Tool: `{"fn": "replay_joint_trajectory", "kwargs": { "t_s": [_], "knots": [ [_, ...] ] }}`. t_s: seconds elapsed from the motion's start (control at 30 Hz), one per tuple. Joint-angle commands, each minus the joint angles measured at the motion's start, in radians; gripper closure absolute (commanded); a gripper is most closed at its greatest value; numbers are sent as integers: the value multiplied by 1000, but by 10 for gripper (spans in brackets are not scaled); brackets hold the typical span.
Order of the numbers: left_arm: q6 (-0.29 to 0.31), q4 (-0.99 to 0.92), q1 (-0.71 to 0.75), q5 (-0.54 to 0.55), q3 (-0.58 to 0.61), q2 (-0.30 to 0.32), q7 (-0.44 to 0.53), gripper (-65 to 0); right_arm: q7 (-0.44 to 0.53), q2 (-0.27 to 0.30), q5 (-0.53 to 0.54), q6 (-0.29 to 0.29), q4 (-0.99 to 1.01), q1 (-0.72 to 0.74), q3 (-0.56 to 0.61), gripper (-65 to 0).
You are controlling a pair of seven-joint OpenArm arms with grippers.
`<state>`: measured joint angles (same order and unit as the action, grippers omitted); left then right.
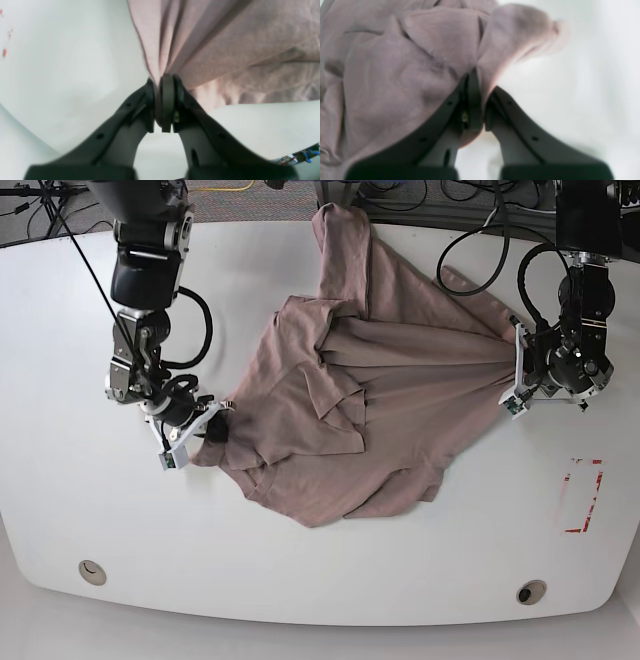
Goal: Fold the T-shirt properly
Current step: 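Release with the right gripper and regrasp the shirt edge nearby, then drag the shirt edge with the right gripper away from the left gripper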
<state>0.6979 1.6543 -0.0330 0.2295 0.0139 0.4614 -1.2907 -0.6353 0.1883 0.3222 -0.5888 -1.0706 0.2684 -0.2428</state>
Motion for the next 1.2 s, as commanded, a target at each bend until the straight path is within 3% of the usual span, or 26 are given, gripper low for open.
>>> {"fn": "replay_joint_trajectory", "kwargs": {
  "t_s": [0.0,0.23,0.8,1.17],
  "knots": [
    [0,-6,-37,-15,-9,24,-2,-17,-34,9,-2,-9,-87,-37,-45,-5],
    [0,-53,-94,-15,33,24,27,-19,-105,4,-2,-15,-271,-192,-149,-5],
    [0,-151,-279,-15,258,15,43,-19,-113,4,-4,-15,-492,-435,-281,-5],
    [0,-200,-359,-15,338,-3,67,-19,-114,6,-4,-16,-584,-541,-333,-6]
  ]
}}
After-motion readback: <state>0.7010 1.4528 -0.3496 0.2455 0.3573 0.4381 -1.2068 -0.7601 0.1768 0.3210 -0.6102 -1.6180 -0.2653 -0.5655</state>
